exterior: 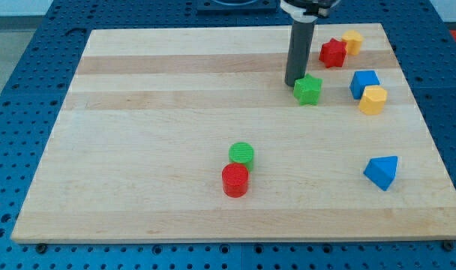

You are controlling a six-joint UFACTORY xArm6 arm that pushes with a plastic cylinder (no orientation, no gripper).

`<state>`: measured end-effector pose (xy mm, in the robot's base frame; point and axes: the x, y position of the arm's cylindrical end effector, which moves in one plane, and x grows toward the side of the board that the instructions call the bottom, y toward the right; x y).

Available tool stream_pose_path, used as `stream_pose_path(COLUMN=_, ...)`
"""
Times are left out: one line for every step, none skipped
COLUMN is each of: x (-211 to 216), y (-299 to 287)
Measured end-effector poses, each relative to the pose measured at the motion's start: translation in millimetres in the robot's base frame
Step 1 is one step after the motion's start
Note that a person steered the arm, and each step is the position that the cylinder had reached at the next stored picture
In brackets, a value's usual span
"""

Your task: Push the green star closer to the green circle

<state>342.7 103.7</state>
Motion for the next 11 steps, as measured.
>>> stream_pose_path(x=-19, y=39)
stream_pose_path(x=-14, y=66)
stream_pose_path(x=12, y=55)
stream_pose_path(x=31, y=12)
stream_pose_path(x=52, y=-30)
stream_pose_path(x=55, y=-33)
stream_pose_path(x=57, y=-43)
stream_pose_path(x=76, y=-73)
stream_pose_path(x=84, y=-83)
stream_pose_path(x=82, y=-50)
stream_pose_path(x=81, y=4)
